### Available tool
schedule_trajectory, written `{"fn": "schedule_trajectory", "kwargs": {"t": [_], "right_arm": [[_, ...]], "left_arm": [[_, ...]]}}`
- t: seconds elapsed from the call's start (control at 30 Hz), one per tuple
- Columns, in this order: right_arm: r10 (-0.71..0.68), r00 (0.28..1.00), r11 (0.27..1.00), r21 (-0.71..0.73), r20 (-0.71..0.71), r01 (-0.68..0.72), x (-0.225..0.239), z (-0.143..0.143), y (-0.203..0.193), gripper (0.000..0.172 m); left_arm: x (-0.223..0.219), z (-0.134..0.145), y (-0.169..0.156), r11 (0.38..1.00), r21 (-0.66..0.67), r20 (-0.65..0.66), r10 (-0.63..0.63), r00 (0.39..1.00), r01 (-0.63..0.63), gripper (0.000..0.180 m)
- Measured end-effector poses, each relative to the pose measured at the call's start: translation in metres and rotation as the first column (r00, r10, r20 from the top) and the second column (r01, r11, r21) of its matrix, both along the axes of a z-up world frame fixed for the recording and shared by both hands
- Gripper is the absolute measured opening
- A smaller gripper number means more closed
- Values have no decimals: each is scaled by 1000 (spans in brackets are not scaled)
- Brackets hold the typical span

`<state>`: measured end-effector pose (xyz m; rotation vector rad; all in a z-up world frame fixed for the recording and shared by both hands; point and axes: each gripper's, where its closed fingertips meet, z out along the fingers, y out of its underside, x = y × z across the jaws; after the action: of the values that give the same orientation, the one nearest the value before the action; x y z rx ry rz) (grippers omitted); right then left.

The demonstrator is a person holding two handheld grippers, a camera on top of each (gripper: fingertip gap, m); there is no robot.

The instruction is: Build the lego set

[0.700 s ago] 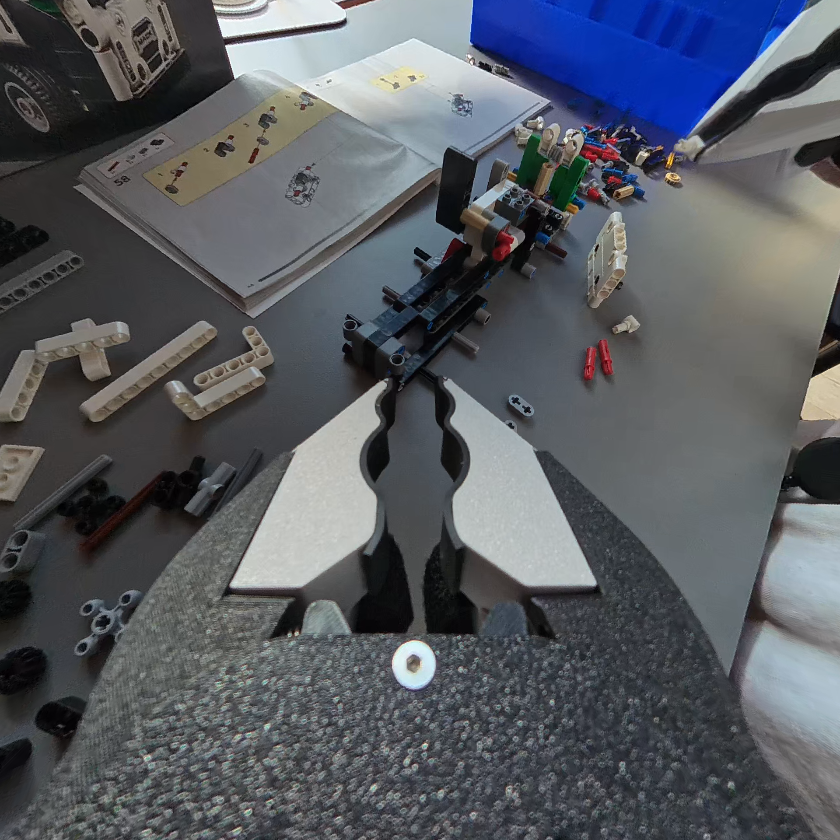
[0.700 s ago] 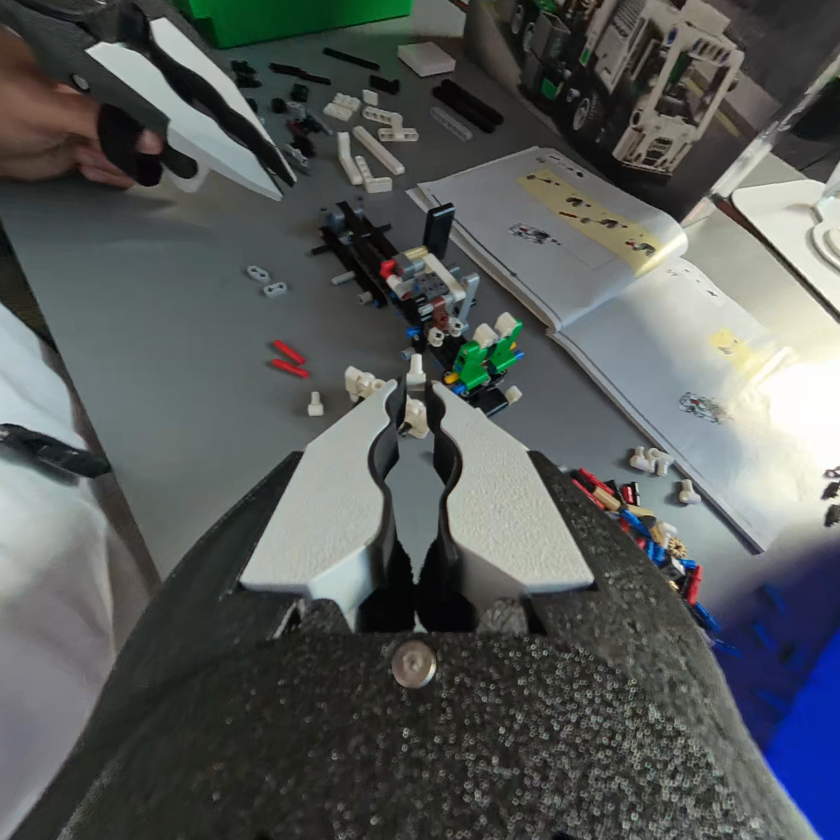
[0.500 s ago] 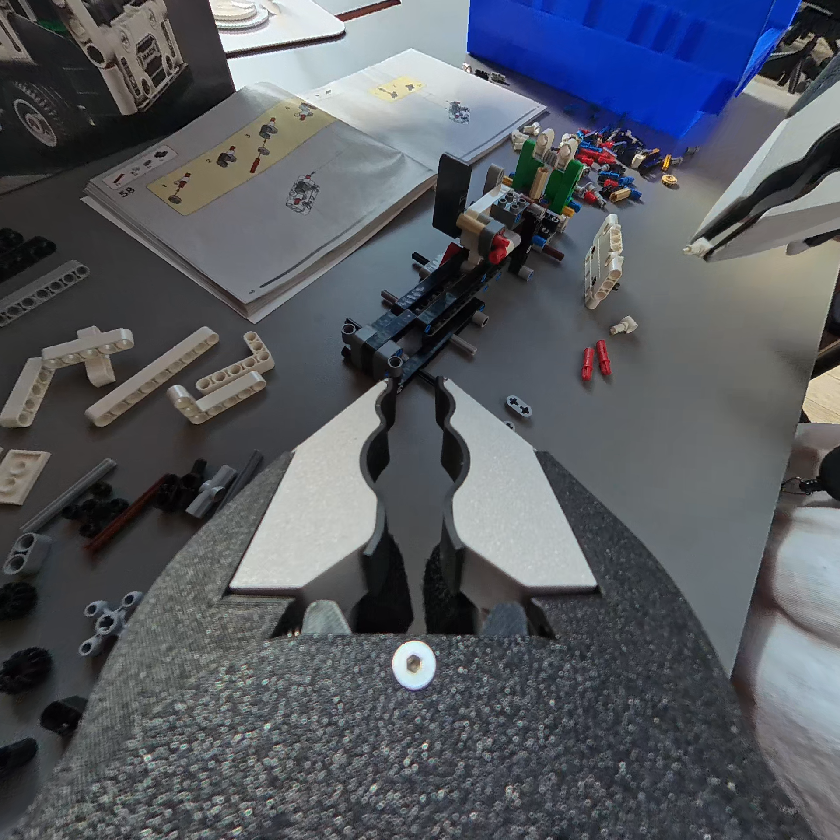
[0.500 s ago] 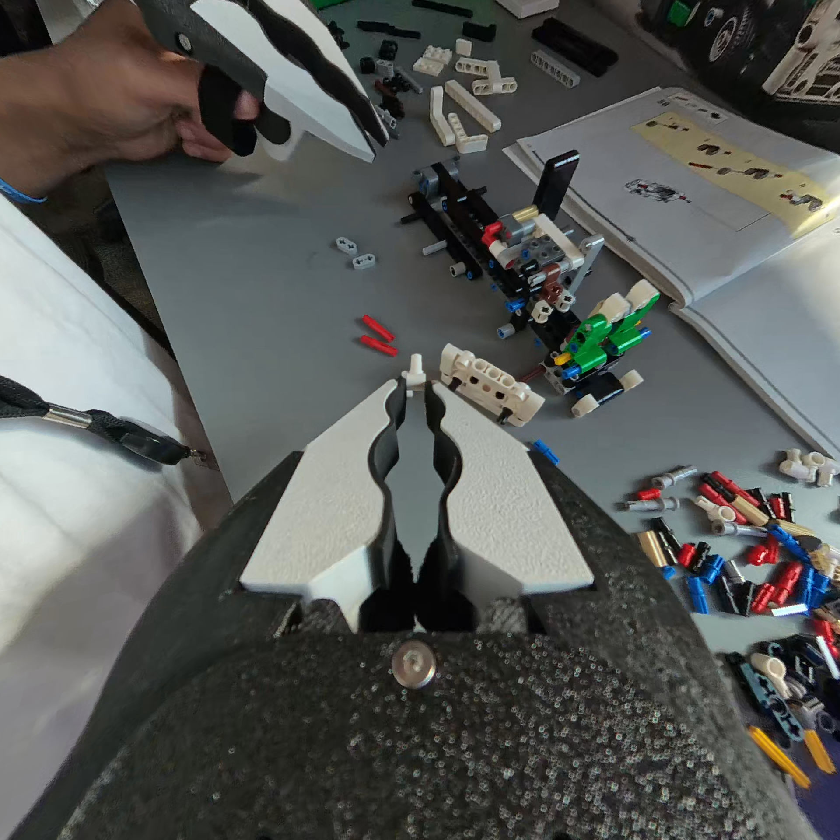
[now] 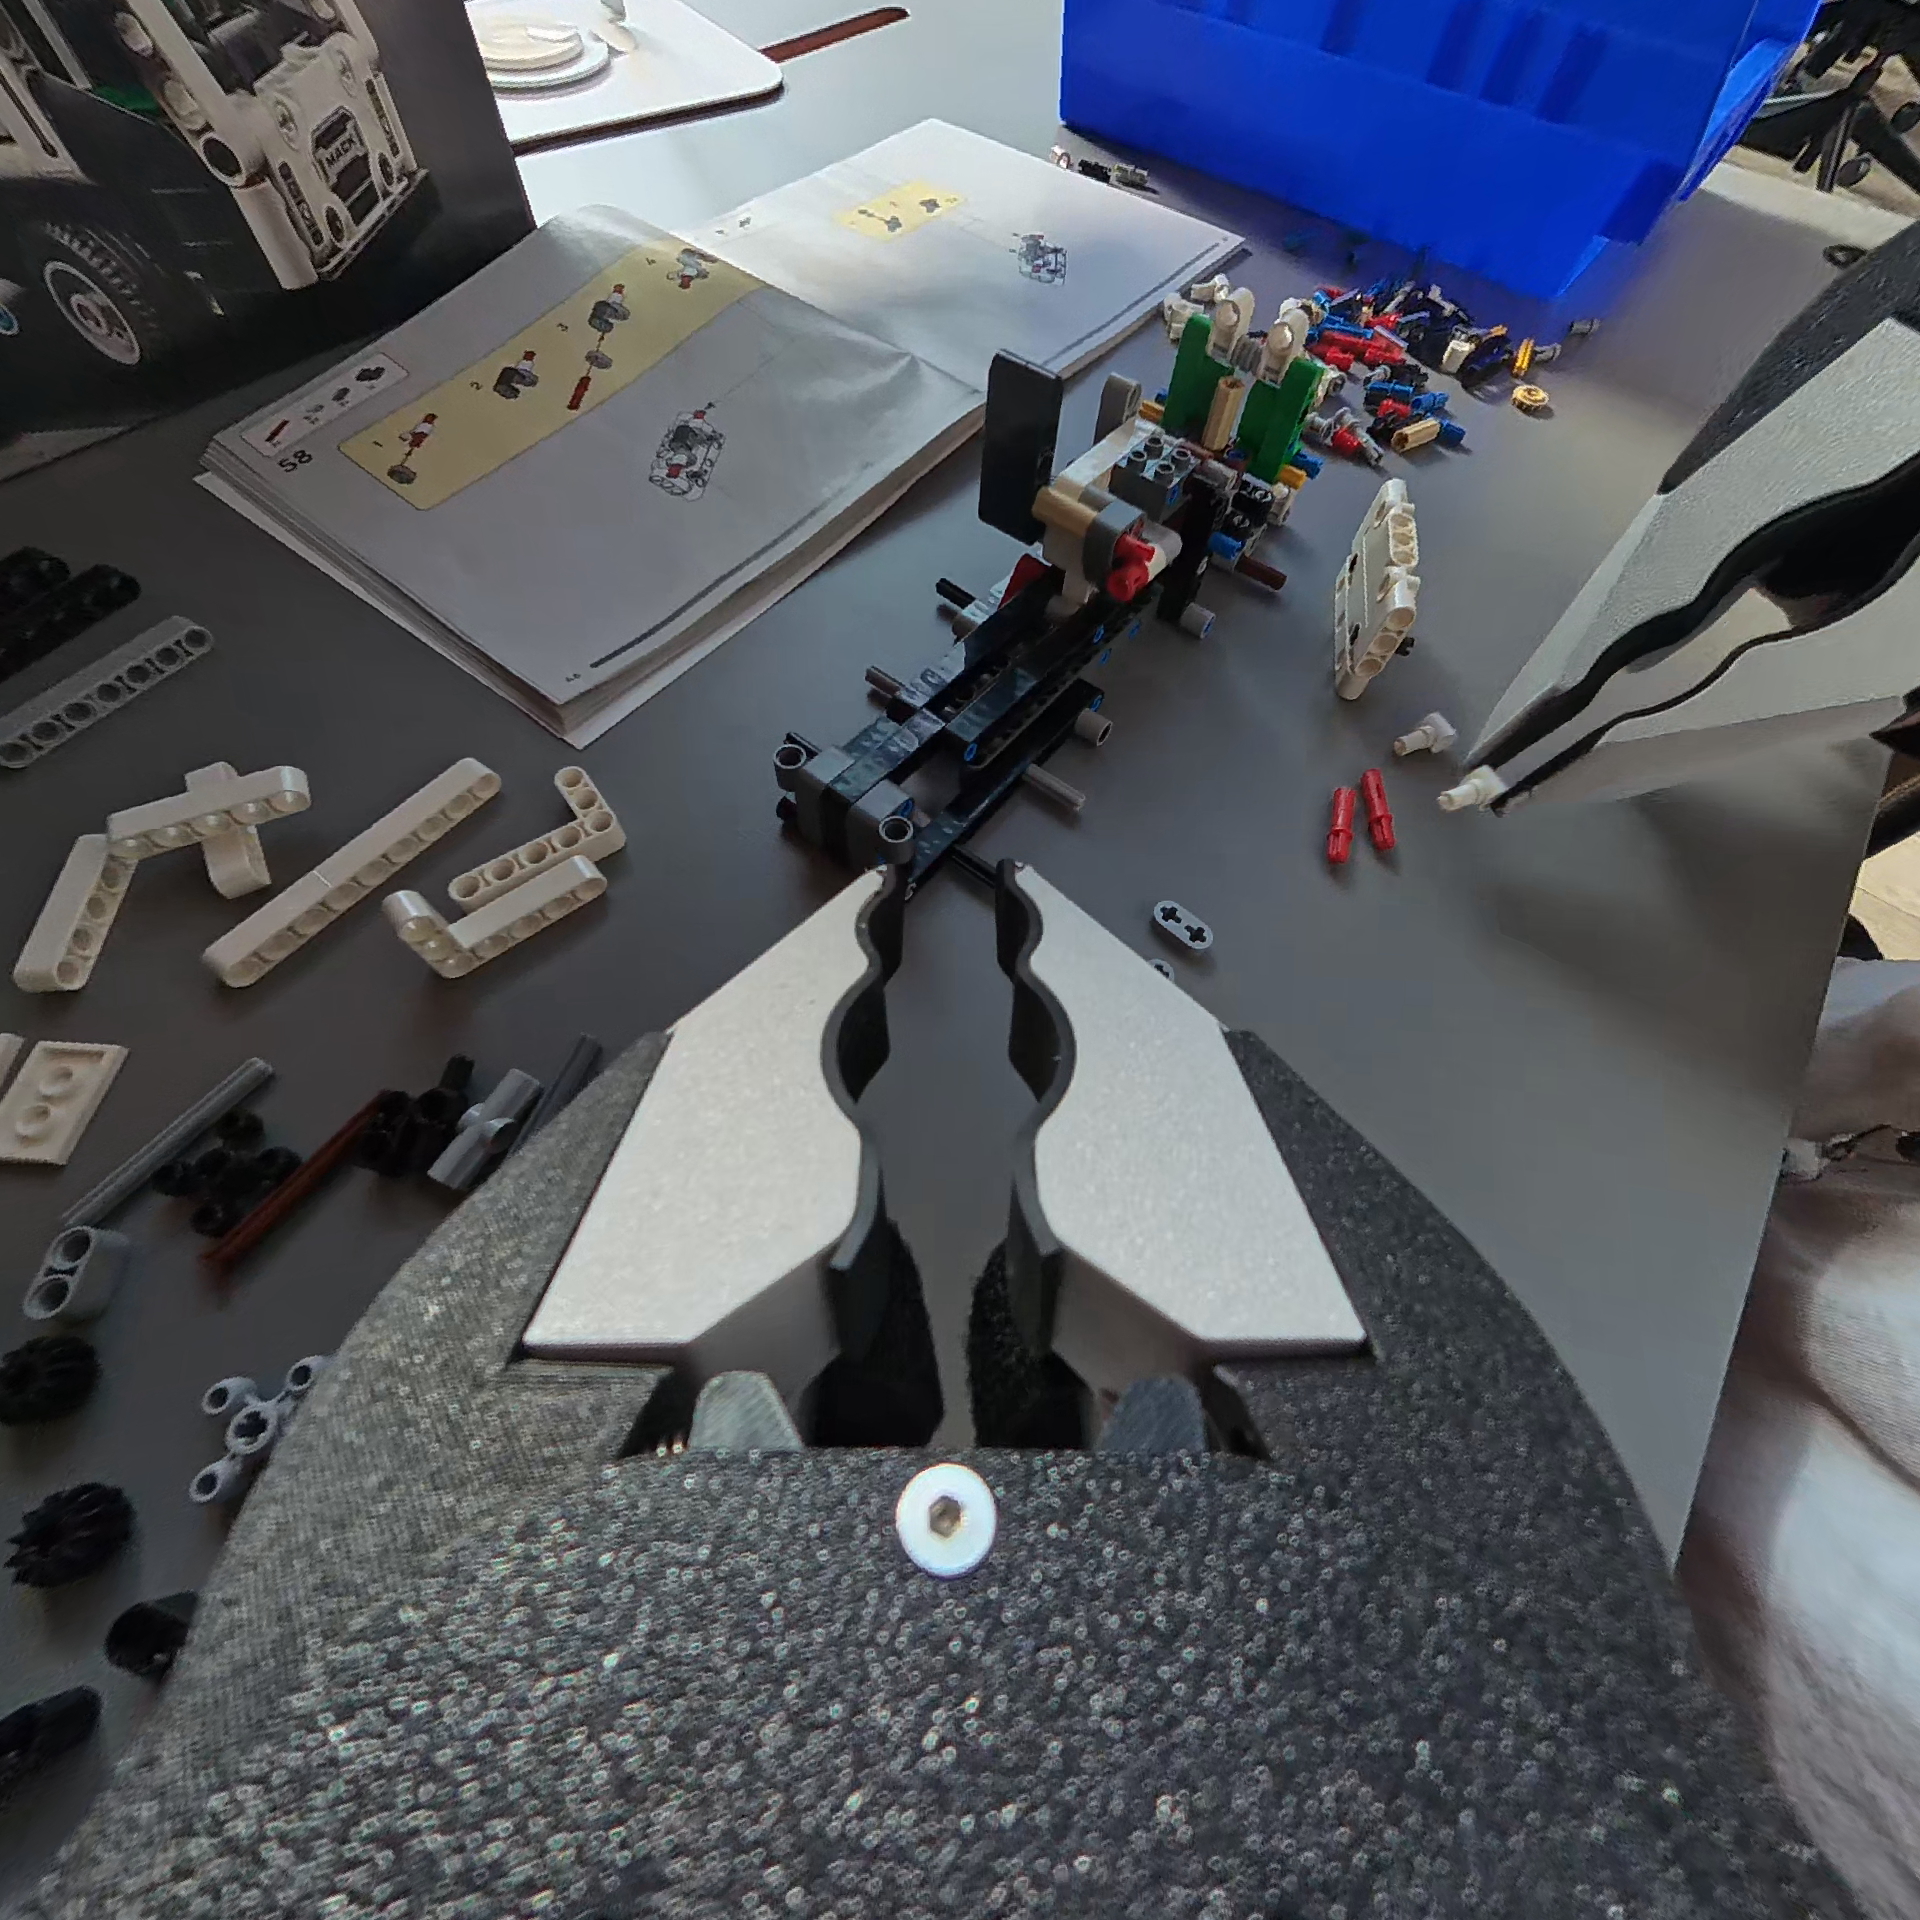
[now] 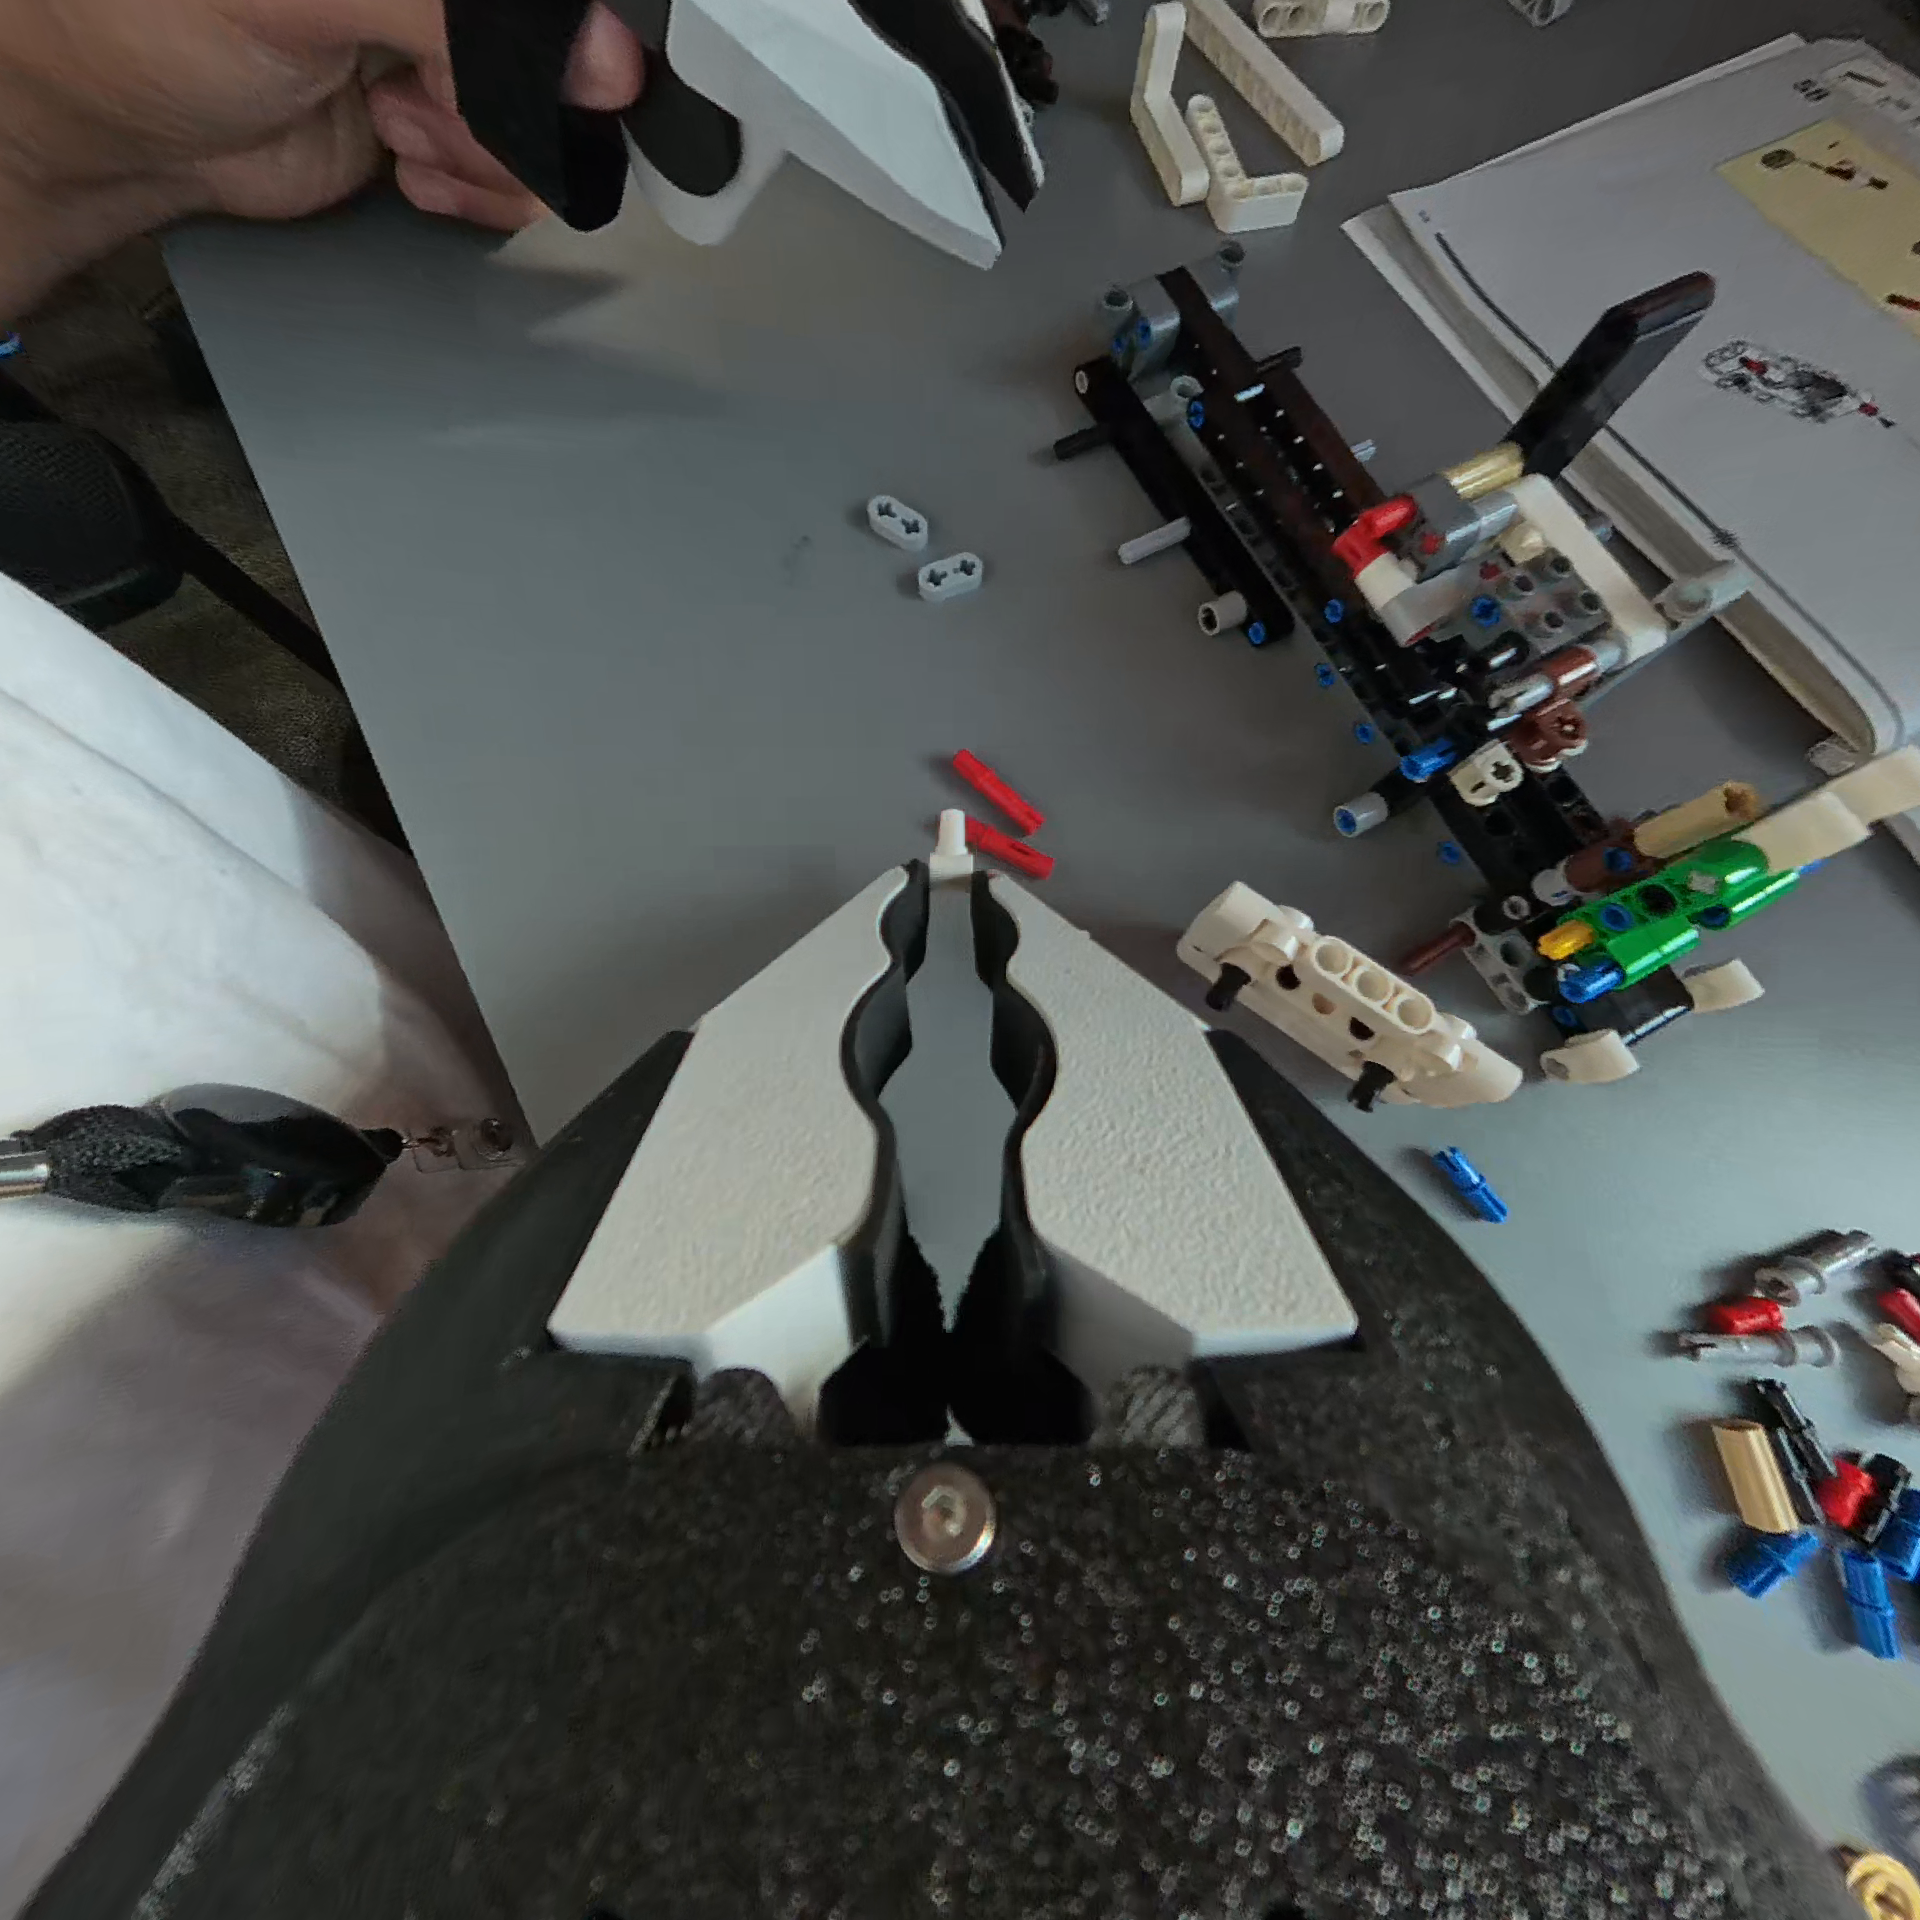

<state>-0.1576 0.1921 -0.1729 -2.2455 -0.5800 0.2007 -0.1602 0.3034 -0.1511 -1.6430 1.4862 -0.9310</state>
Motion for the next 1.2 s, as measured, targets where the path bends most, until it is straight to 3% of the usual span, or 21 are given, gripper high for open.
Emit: {"fn": "schedule_trajectory", "kwargs": {"t": [0.5, 0.67, 0.8, 0.93, 1.07, 1.2], "right_arm": [[53, 998, 999, -10, -38, -53, -20, -14, 4, 7], [65, 990, 994, 101, -128, -52, -17, 9, -5, 14], [4, 985, 976, 216, -173, 34, 12, 31, -12, 32], [-110, 982, 958, 246, -155, 146, 54, 41, -17, 32], [-220, 940, 917, 274, -259, 290, 86, 46, -28, 43], [-314, 897, 828, 373, -311, 419, 122, 62, -36, 43]], "left_arm": [[-6, -6, 2, 998, 28, -41, 52, 998, -51, 18], [-27, -10, 5, 990, 32, -66, 140, 988, -138, 21], [-60, -3, 12, 964, 52, -27, 262, 965, -260, 21], [-85, 10, 22, 935, 41, 59, 351, 935, -353, 20], [-89, 18, 23, 937, -17, 118, 348, 930, -348, 21], [-85, 12, 20, 939, 38, 72, 339, 938, -342, 21]]}}
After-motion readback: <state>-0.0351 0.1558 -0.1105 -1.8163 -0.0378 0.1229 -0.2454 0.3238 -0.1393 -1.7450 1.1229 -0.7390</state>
